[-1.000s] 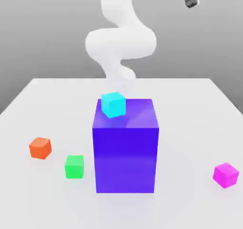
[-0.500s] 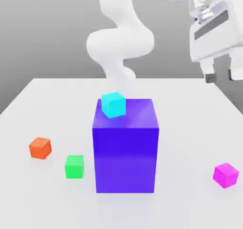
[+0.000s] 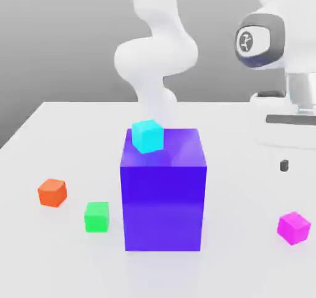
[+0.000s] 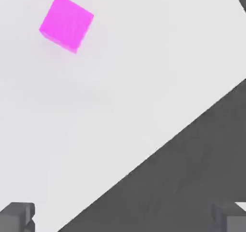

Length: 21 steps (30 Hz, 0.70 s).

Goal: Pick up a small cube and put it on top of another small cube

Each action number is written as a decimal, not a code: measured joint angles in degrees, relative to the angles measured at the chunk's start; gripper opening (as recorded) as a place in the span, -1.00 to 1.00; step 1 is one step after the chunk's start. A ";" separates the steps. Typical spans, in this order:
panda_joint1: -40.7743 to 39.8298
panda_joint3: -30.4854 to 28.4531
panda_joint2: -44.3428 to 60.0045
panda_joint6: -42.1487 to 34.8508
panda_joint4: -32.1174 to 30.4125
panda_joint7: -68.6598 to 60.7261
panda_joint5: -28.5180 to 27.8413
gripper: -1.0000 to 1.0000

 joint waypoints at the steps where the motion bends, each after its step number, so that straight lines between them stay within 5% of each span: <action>1: 0.49 0.20 0.91 0.43 -0.23 -2.81 0.37 0.00; 15: 2.28 7.78 13.48 6.25 -3.37 -40.74 3.72 0.00; 21: 2.32 8.63 24.25 14.43 -1.80 -44.02 3.25 0.00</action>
